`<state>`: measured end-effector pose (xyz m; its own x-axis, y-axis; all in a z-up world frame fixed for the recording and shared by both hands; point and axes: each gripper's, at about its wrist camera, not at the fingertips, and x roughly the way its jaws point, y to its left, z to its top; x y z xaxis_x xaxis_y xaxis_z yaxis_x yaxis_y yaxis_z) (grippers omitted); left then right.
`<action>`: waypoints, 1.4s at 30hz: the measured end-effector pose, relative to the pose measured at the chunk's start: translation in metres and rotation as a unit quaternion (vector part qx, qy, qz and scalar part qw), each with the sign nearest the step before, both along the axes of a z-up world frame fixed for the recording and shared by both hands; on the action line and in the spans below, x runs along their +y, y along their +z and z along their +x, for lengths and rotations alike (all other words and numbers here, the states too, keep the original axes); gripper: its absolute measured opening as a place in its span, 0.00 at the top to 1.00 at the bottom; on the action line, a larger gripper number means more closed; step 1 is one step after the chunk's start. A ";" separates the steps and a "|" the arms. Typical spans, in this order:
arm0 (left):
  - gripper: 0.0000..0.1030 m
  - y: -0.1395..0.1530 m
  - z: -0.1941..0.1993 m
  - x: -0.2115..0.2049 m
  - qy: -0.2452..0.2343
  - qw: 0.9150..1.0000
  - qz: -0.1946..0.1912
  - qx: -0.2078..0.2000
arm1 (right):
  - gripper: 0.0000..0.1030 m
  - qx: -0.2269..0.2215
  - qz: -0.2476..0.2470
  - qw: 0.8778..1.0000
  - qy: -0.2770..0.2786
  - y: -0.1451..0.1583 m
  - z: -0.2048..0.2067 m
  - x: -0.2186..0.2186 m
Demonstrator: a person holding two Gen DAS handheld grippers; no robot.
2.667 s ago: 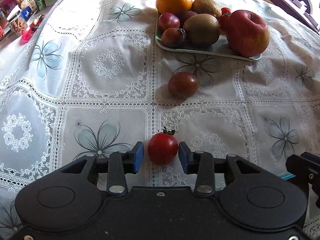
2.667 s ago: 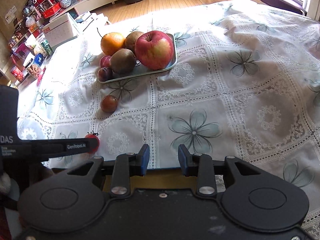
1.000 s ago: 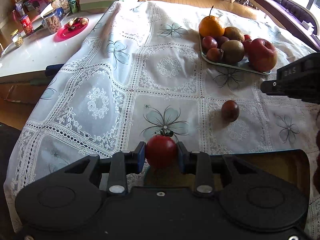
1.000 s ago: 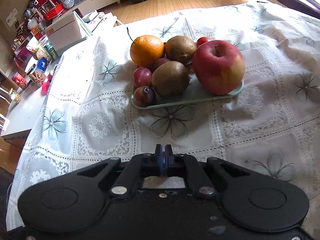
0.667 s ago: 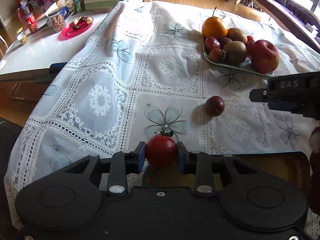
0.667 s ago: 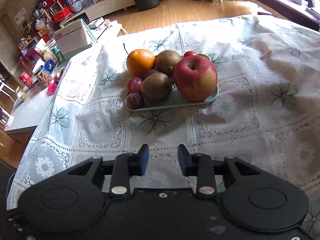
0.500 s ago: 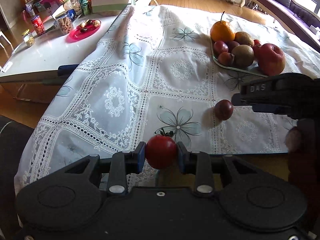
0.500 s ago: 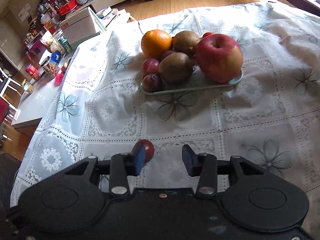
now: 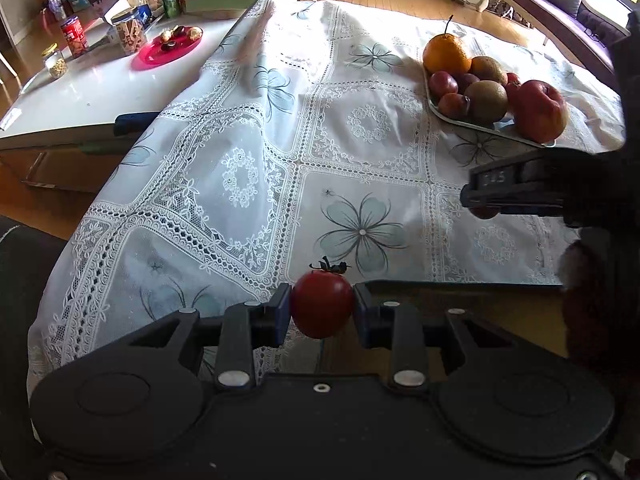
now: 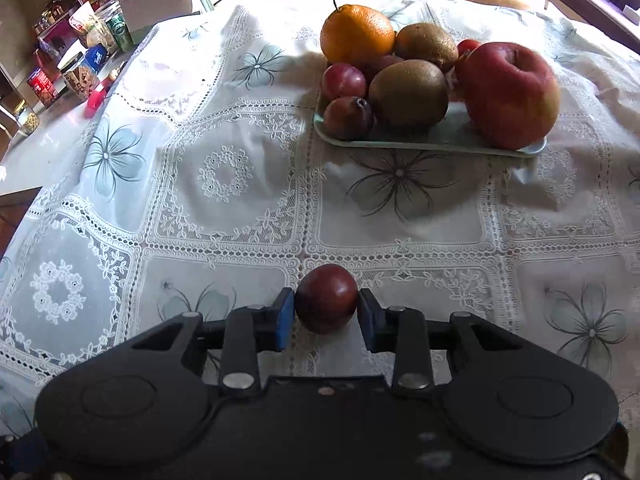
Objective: Organize fruits
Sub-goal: 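Carry the tomato and dark plum over the tray, then open the left tool to drop the tomato while the right tool releases the plum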
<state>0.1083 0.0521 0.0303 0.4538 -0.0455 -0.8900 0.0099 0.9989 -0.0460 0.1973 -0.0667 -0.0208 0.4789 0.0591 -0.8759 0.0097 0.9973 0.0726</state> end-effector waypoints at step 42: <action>0.58 -0.015 -0.134 -0.104 -0.112 0.993 0.029 0.018 | 0.65 -0.016 0.001 1.000 -0.019 0.044 -0.280 -0.123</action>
